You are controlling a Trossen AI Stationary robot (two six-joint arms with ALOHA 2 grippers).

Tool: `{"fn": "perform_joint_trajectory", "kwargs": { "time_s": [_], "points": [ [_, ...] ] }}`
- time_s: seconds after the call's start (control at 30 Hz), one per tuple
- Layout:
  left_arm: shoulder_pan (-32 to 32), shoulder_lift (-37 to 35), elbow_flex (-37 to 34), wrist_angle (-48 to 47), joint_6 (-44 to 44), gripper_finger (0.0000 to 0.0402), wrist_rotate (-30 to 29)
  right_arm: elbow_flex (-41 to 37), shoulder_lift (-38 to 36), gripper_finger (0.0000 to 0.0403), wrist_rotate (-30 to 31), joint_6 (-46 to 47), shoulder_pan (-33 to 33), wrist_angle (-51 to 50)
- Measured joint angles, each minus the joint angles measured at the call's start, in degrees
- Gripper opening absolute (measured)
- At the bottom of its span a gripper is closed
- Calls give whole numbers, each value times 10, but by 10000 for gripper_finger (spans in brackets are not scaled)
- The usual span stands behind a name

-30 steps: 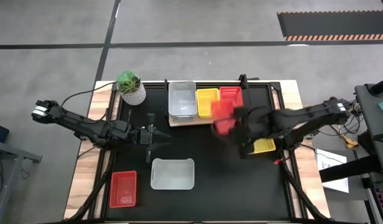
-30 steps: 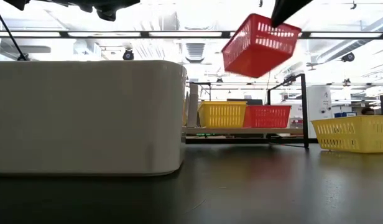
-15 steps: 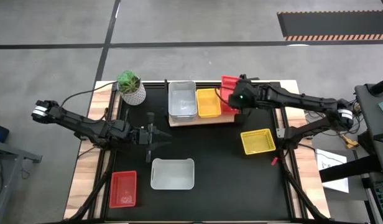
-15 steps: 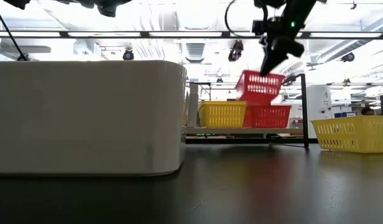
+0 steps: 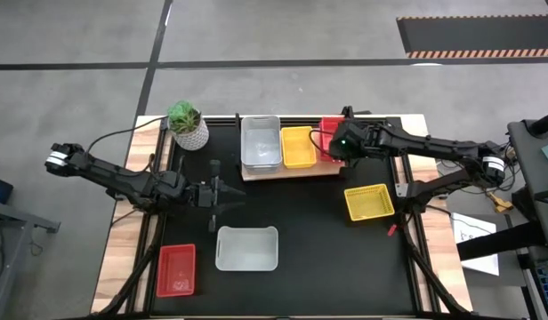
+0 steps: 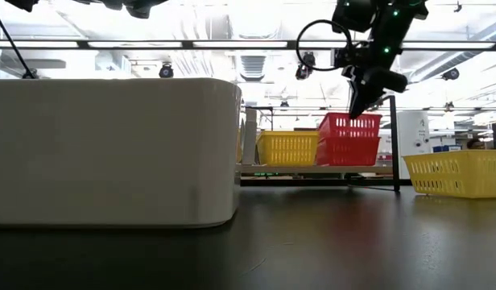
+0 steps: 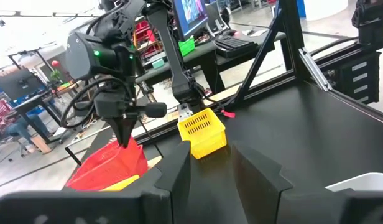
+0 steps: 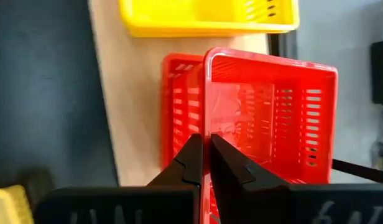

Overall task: Stack baskets on shelf by color
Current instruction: Stack the top red bin on top of the red bin on the shelf

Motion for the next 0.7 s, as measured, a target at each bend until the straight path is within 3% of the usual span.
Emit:
{"fn": "perform_joint_trajectory", "kwargs": {
  "time_s": [0.47, 0.7],
  "points": [
    [0, 0, 1, 2, 2, 100, 0, -3, 0, 9, -81, -14, 3, 0],
    [0, 0, 0, 2, 3, 100, 0, -4, 0, 41, -86, 3, 3, 0]
  ]
}}
